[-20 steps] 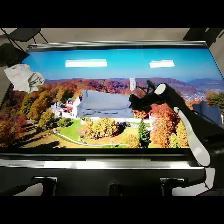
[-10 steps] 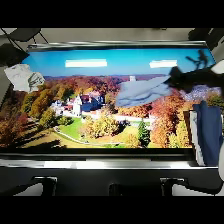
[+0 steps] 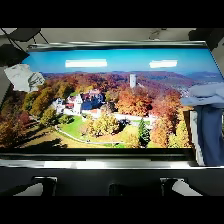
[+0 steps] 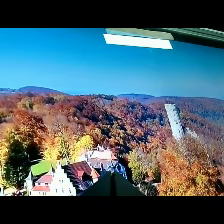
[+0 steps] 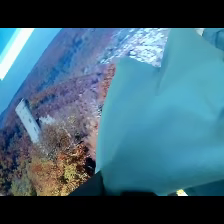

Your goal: Fold the shirts.

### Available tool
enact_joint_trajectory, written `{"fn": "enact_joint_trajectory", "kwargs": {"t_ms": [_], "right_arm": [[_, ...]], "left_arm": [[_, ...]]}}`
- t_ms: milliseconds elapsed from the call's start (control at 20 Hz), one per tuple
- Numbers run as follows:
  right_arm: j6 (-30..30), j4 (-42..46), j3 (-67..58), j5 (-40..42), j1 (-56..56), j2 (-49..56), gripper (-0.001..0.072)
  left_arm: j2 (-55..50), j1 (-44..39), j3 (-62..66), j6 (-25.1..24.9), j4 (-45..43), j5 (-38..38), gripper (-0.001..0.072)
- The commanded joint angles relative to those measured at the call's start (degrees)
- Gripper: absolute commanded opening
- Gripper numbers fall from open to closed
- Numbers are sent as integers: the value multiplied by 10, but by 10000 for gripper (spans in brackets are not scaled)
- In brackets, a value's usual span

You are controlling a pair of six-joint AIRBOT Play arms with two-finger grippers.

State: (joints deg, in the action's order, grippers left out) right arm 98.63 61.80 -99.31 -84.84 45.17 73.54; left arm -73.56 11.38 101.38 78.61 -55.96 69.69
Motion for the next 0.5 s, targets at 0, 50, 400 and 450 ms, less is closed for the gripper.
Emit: {"fn": "enact_joint_trajectory", "kwargs": {"t_ms": [0,50,400,450], "right_arm": [[4,4,-4,-49,98,-28,47],[4,4,-4,-56,117,-36,47],[-3,57,12,-213,163,-61,47],[-3,84,31,-213,163,-66,47]], "left_arm": [[0,0,0,-3,0,0,31],[0,0,0,-3,0,0,31],[-2,-1,0,-24,0,-9,31],[-2,-2,0,-24,0,-13,31]]}}
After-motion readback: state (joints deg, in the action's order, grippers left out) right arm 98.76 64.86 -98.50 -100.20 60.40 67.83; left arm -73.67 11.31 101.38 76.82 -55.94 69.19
